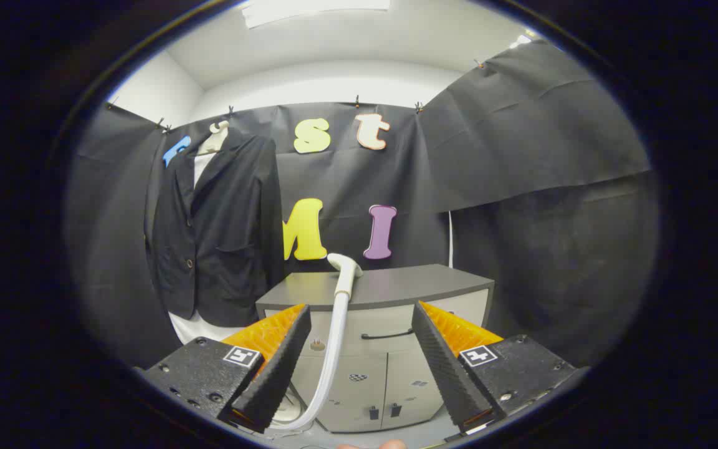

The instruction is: Iron the clothes twice with a garment steamer, once on the left side and once on the right side.

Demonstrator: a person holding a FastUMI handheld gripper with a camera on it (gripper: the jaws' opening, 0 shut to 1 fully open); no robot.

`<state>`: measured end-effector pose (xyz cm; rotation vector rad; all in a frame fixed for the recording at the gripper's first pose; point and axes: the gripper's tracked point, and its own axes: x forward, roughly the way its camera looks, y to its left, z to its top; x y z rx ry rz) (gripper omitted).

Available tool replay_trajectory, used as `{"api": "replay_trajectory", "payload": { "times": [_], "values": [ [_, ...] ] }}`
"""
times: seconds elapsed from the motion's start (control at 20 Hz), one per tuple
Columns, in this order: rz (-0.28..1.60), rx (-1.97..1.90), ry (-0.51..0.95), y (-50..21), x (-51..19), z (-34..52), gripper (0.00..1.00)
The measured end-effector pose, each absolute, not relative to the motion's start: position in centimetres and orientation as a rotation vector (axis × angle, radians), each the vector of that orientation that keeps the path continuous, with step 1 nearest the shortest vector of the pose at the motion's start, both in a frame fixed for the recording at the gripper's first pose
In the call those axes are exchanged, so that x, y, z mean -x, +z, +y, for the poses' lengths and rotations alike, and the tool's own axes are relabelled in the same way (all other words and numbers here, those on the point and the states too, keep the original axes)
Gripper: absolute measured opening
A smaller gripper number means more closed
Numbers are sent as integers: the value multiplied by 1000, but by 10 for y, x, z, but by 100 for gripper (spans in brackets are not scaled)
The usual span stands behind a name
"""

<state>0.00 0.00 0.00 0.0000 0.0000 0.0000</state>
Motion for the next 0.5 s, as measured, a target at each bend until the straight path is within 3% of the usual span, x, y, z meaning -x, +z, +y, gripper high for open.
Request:
{"api": "replay_trajectory", "payload": {
  "times": [0.5],
  "values": [
    [36,27,-6,-23,22,-9,100]
  ]
}}
